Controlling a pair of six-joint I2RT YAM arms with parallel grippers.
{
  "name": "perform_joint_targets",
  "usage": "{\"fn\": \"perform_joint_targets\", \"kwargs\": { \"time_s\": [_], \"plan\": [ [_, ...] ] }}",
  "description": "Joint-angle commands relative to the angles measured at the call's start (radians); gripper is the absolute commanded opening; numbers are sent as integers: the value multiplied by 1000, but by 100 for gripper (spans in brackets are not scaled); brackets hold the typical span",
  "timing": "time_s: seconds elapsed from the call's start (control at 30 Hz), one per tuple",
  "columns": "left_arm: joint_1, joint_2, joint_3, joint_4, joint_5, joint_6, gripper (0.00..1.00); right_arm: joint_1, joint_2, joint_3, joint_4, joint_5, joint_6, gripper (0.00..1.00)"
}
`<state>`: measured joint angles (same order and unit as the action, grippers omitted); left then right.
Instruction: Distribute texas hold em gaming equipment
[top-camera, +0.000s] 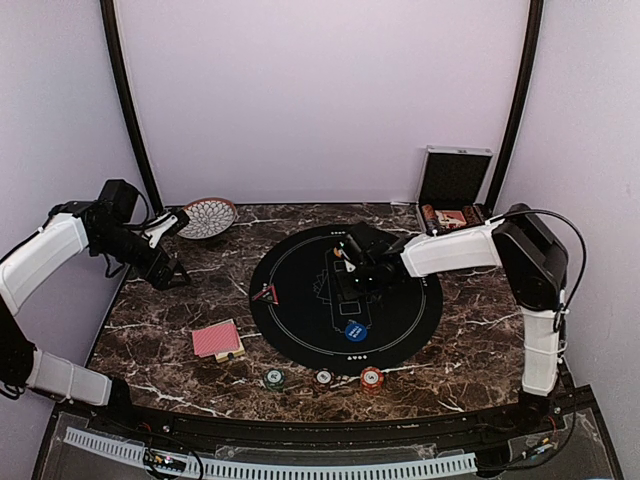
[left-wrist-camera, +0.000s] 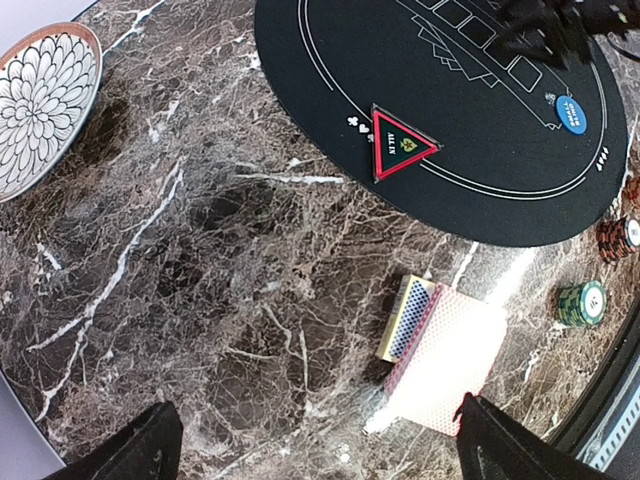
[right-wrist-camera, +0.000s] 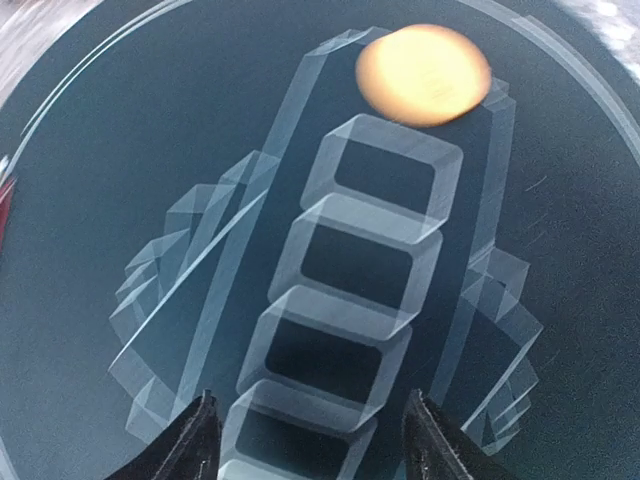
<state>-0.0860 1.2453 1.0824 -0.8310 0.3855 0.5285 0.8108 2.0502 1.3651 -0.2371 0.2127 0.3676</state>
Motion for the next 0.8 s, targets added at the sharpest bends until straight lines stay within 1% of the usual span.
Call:
{"fn": "perform_joint_targets", "kwargs": {
  "time_s": [0.0, 0.1, 0.23, 0.5, 0.57, 0.77],
  "plan": [
    [-9, -4, 21, -40, 25, 13, 99, 69, -93, -79, -20, -65, -5, 66],
    [-9, -8, 23, -40, 28, 12, 99, 91, -123, -127, -32, -98, 6, 69],
    [-11, -13, 20, -41, 31, 10, 99, 118, -133, -155, -54, -89, -2, 70],
    [-11, -37, 15, -47, 33, 7, 99, 132, -111, -144, -72, -92, -22, 70],
    [-11, -44, 13, -48, 31, 7, 99, 136, -105, -143, -76, -93, -25, 69],
    [-11, -51, 9, -46, 32, 8, 99, 151, -131, -187, -92, -82, -25, 61]
  ]
}}
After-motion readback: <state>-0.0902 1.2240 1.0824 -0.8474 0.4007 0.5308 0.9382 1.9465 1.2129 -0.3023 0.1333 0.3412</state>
